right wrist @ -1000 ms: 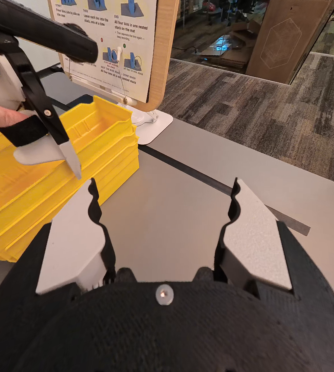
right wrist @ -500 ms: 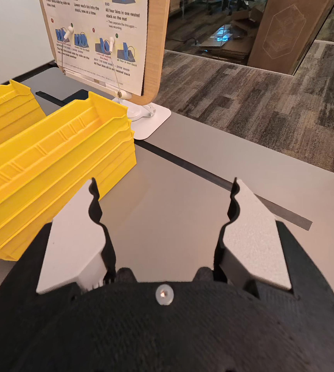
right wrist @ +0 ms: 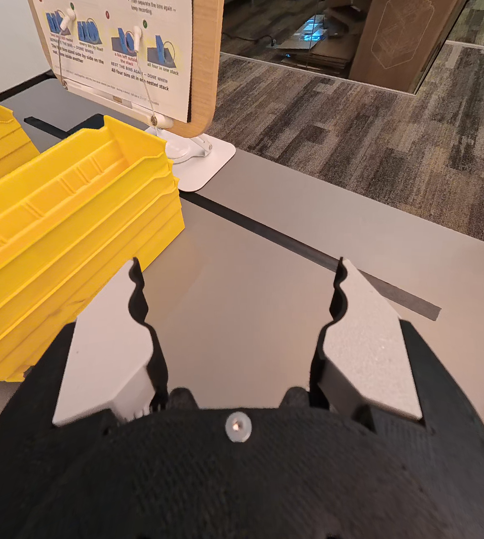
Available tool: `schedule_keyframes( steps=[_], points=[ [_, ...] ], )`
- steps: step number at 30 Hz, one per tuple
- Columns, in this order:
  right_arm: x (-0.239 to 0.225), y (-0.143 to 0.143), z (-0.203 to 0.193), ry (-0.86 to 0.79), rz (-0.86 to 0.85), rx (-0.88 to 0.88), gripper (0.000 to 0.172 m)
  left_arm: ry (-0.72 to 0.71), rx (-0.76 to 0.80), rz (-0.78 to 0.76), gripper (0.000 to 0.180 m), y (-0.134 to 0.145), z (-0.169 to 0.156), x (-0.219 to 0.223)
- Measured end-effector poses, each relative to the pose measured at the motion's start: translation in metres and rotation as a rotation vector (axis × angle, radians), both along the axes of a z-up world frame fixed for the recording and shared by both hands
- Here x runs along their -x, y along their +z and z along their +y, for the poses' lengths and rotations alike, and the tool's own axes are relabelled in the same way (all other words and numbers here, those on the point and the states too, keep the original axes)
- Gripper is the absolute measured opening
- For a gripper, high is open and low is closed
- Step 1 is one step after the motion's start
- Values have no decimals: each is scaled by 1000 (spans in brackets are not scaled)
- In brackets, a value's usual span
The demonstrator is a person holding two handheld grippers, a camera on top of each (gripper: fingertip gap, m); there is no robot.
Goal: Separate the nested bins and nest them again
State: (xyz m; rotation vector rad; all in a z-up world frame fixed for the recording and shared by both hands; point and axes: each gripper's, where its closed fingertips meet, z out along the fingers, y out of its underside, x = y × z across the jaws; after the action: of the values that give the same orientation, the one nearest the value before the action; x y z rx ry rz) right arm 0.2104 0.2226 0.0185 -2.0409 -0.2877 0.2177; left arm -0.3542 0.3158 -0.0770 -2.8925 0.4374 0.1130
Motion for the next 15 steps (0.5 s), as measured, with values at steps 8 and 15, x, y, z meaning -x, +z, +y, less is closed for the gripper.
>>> schedule_keyframes(
  steps=[8,15],
  points=[
    [4,-8,3,11,-22,25,129,3,70,-12,140,-30,1,1],
    [3,-10,3,13,-18,34,129,42,138,4,134,-30,-2,0]
  ],
)
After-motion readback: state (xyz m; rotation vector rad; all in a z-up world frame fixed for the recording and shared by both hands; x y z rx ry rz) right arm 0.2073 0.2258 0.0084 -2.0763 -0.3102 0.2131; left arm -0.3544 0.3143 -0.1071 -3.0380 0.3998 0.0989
